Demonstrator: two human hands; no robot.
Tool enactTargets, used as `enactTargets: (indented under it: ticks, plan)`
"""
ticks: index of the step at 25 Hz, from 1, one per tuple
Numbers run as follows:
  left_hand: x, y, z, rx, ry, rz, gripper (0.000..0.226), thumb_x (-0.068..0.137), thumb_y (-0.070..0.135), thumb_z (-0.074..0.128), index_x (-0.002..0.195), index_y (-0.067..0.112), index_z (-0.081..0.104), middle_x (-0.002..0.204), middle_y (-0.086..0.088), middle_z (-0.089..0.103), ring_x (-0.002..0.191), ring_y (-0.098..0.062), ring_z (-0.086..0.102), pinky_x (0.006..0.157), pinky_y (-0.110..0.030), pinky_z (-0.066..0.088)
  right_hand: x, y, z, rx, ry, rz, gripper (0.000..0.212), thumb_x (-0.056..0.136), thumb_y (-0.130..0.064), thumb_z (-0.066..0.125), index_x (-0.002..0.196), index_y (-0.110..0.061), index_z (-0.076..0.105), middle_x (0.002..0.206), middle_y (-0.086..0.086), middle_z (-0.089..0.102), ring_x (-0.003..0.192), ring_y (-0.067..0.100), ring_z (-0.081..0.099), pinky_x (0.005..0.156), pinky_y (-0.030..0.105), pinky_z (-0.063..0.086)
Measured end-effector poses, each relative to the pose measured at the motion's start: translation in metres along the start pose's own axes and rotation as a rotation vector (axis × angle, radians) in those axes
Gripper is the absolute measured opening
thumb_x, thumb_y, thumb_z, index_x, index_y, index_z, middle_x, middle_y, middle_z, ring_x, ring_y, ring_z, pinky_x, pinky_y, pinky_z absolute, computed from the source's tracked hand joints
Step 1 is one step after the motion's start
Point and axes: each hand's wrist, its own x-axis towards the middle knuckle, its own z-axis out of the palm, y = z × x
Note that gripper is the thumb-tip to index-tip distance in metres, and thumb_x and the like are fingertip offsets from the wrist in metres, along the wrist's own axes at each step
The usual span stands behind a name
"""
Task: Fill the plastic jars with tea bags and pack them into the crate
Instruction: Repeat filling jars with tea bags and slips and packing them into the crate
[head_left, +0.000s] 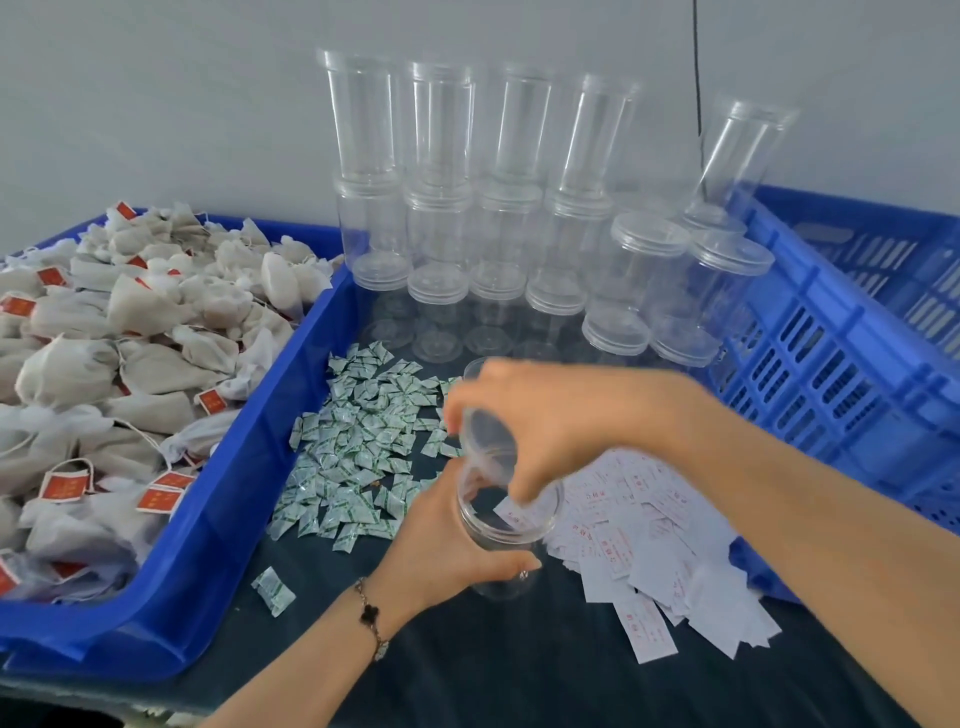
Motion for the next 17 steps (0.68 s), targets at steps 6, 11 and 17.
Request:
enactTargets:
  ticks: [6, 11, 17]
  plan:
    - [0.0, 0.003, -0.001, -0.043, -0.021, -0.047, 0.088, 0.037, 0.062, 0.084, 0.113, 0.046, 0.041, 0.126, 0.018, 0.055, 0.118, 0.011, 0.048, 0.098, -0.01, 0.037, 0.038, 0.068, 0.026, 0.393, 0.185, 0.357, 0.069, 0.073, -0.038, 0.076, 0.127, -0.028, 0.035, 0.126, 0.006, 0.048, 0.096, 0.018, 0.052, 0.066, 0.025, 0.046]
    - [0.012, 0.018, -0.031, -0.074, 0.306, -0.064, 0.085, 0.038, 0.061, 0.086, 0.108, 0.046, 0.041, 0.112, 0.025, 0.053, 0.105, 0.019, 0.047, 0.08, 0.005, 0.034, 0.054, 0.079, 0.056, 0.618, 0.315, 0.403, 0.099, 0.076, -0.036, 0.077, 0.149, -0.026, 0.01, 0.156, 0.008, 0.013, 0.142, 0.023, 0.02, 0.11, 0.038, 0.03]
    - [0.027, 0.021, -0.069, -0.066, 0.691, -0.093, 0.065, 0.051, 0.038, 0.089, 0.1, 0.05, 0.048, 0.098, 0.029, 0.055, 0.094, 0.025, 0.046, 0.066, 0.007, 0.034, 0.089, 0.016, 0.016, 0.748, 0.512, 0.195, 0.012, 0.088, -0.015, 0.058, 0.083, -0.025, 0.064, 0.082, -0.004, 0.07, 0.066, 0.005, 0.066, 0.057, 0.017, 0.052]
